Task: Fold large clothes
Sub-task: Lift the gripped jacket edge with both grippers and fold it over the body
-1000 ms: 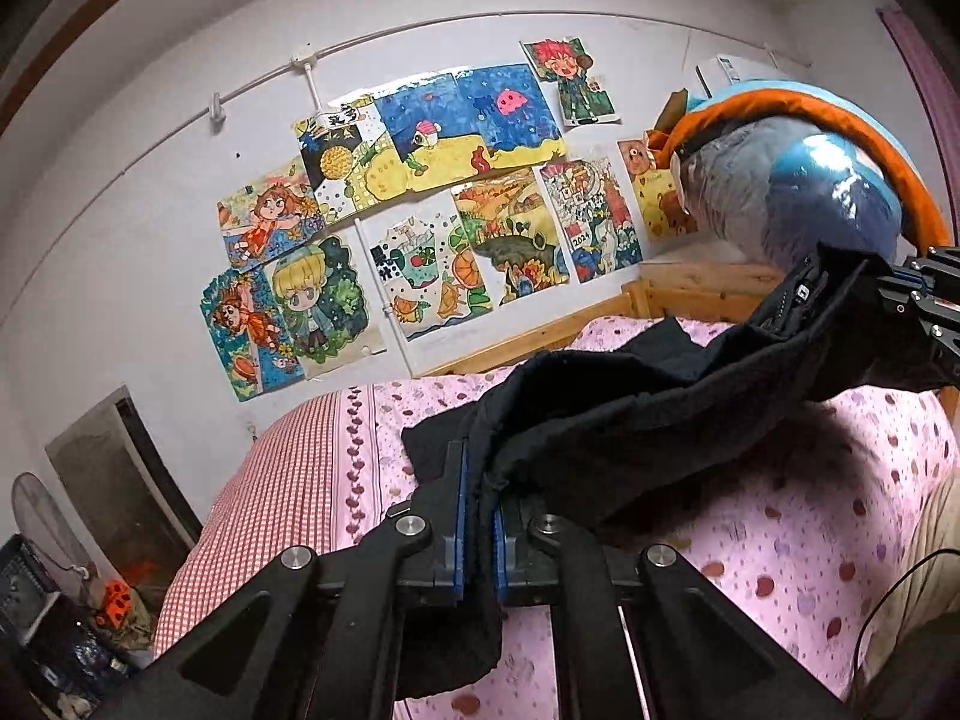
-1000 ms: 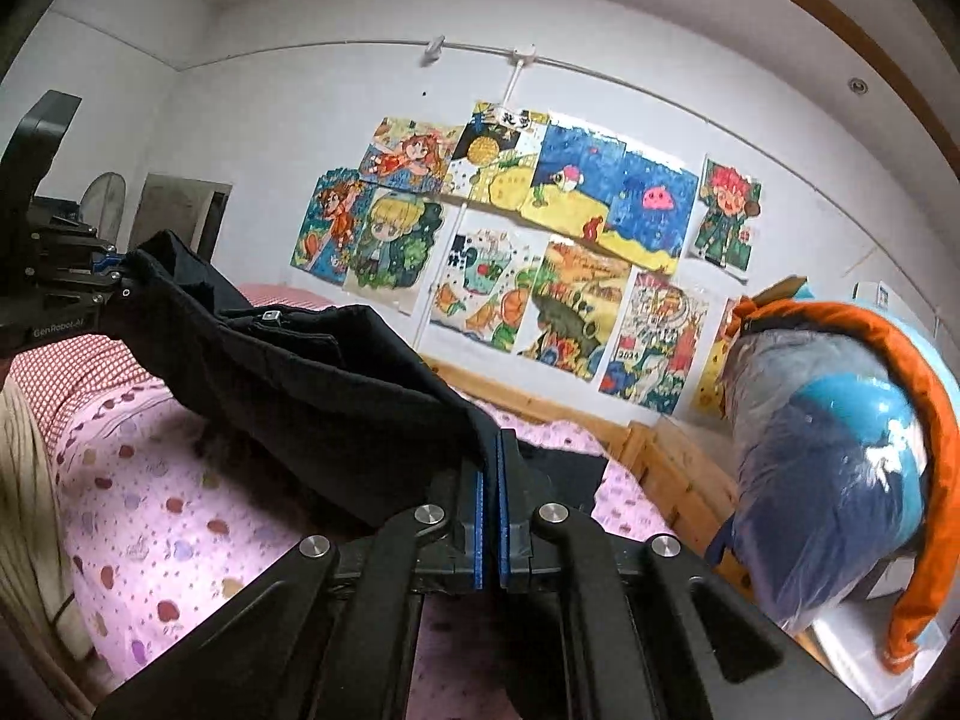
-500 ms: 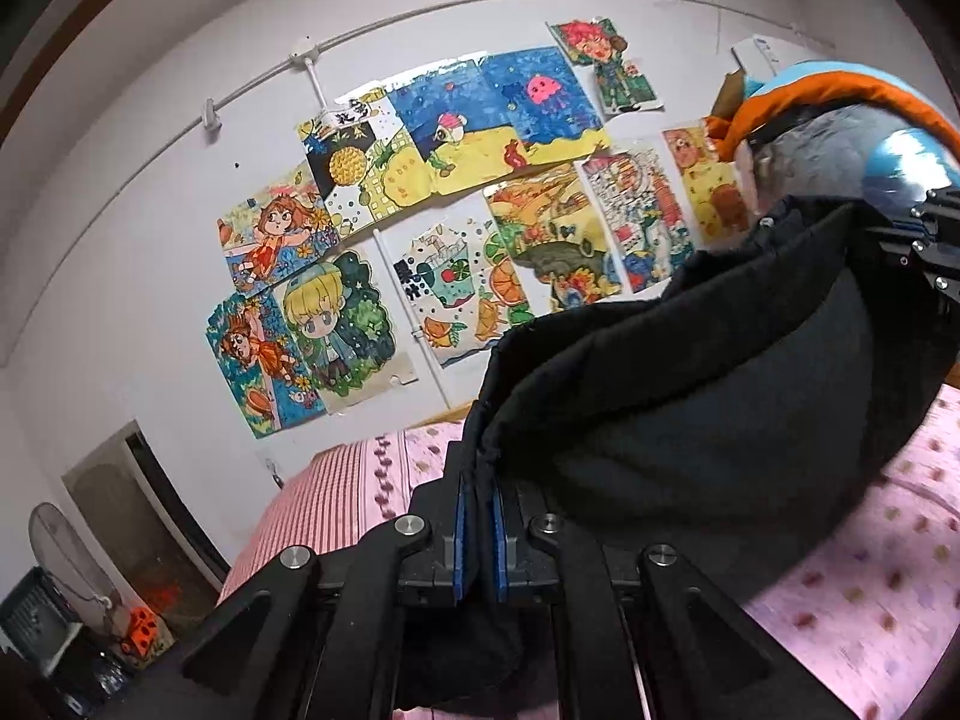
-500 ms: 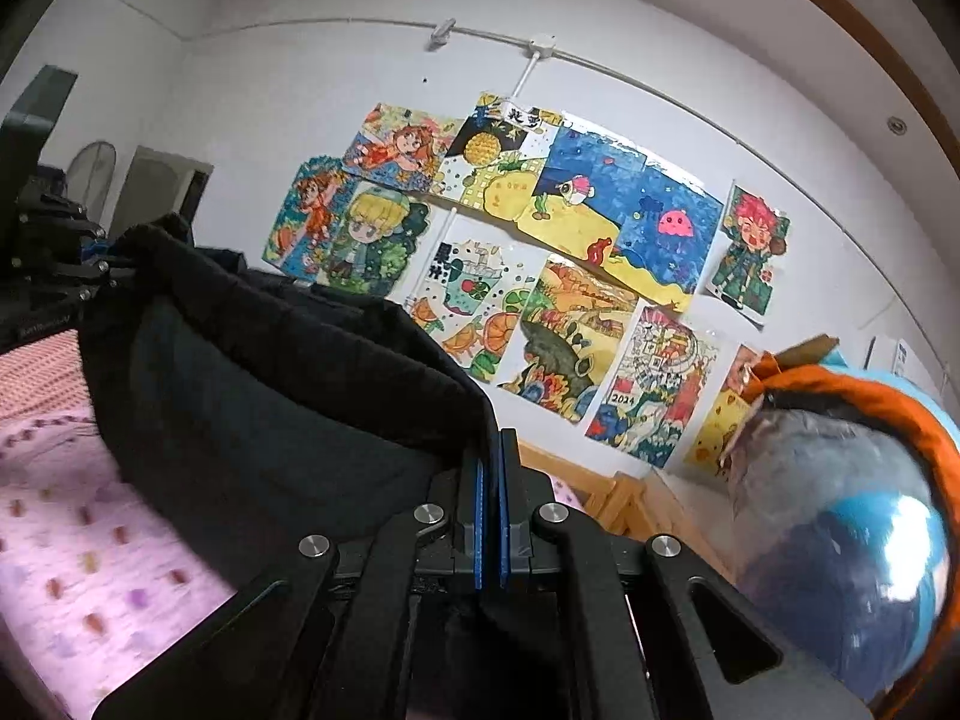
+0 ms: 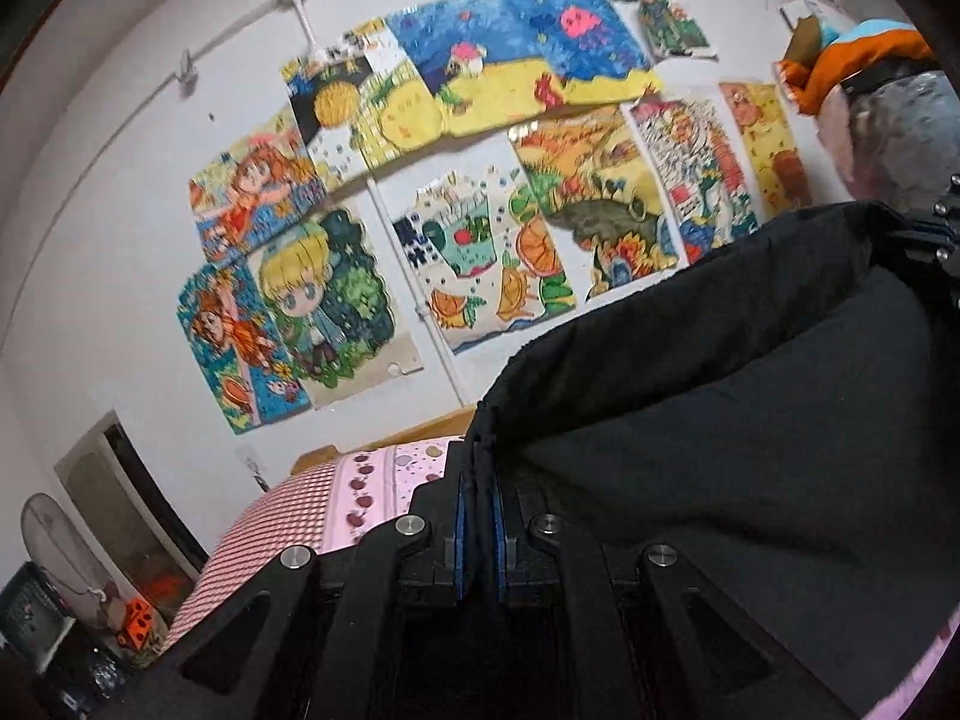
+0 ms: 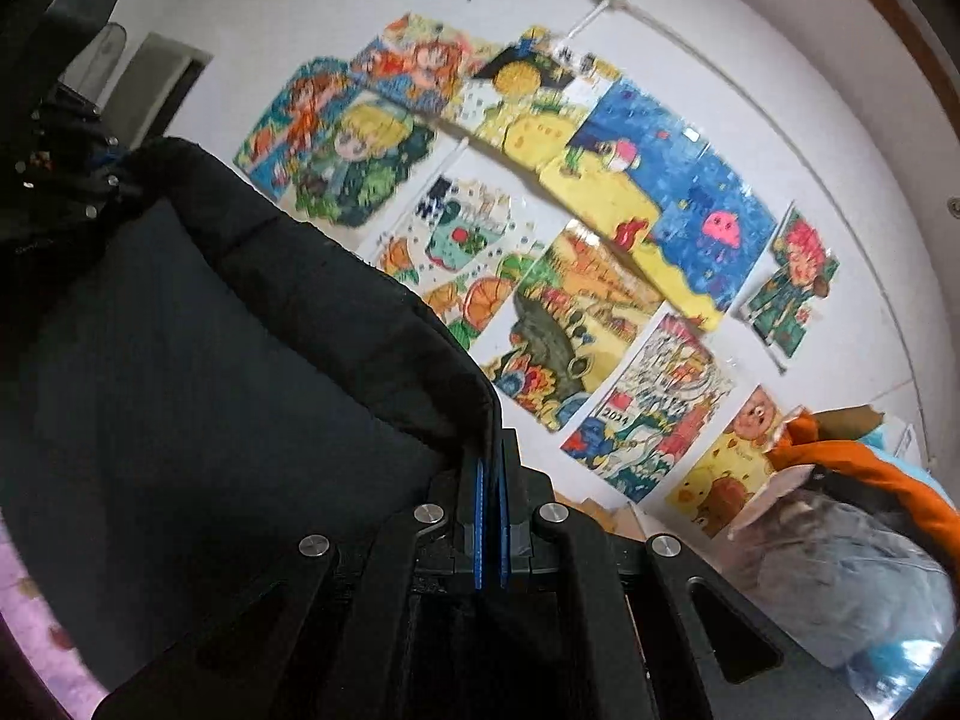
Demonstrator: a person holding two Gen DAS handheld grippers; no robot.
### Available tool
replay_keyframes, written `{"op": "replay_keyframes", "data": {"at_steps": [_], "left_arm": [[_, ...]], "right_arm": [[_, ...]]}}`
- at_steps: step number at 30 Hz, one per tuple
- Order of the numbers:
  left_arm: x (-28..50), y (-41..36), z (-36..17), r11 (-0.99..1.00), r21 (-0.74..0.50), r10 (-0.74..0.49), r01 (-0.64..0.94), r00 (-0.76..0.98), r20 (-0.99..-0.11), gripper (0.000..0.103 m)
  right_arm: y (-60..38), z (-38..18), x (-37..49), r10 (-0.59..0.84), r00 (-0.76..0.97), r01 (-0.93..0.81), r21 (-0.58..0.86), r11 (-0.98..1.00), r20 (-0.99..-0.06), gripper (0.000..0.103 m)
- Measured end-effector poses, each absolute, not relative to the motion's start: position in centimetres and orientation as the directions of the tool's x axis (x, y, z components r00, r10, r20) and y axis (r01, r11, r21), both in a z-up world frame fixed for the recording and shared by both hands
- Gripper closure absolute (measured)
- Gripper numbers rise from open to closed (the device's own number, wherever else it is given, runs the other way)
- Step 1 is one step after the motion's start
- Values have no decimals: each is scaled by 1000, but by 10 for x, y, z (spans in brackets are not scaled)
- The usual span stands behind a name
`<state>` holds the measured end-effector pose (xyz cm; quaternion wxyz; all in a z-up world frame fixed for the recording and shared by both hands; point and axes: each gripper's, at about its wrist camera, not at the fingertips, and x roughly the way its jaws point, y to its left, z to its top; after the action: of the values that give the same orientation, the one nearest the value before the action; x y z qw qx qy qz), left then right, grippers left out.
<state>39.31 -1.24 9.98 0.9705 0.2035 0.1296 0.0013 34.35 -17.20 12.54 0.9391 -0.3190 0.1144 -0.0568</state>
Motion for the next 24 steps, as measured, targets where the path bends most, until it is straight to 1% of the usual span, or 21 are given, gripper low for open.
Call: {"op": "replay_keyframes", "data": {"at_steps": [3, 9, 14, 15, 17, 18, 21, 23, 24], "left_arm": [[432, -15, 90, 913, 407, 69, 41, 965, -253, 96], [489, -22, 61, 908, 418, 103, 41, 943, -316, 96], [523, -28, 27, 906, 415, 112, 84, 898, -425, 96], [527, -29, 22, 907, 411, 110, 95, 888, -447, 95], [534, -23, 13, 922, 368, 89, 120, 859, -503, 93], [535, -20, 13, 931, 340, 68, 134, 851, -521, 92], [532, -3, 20, 957, 232, -20, 173, 838, -545, 89], [528, 9, 27, 971, 151, -73, 188, 828, -556, 87], [526, 12, 29, 973, 131, -85, 188, 825, -558, 85]], "right_arm": [[-174, 111, 388, -209, 960, 52, -615, 787, -186, 100], [-180, 67, 460, -245, 937, 49, -601, 798, -250, 100], [-189, 24, 492, -244, 906, 10, -562, 827, -344, 100], [-193, 14, 498, -228, 896, -14, -537, 843, -381, 100], [-201, 5, 502, -171, 883, -65, -477, 877, -436, 99], [-206, 4, 500, -133, 888, -86, -444, 892, -440, 99], [-222, 13, 490, -35, 900, -129, -341, 931, -435, 96], [-232, 19, 482, -10, 909, -128, -301, 945, -417, 94], [-237, 23, 477, -4, 912, -123, -282, 952, -409, 88]]}}
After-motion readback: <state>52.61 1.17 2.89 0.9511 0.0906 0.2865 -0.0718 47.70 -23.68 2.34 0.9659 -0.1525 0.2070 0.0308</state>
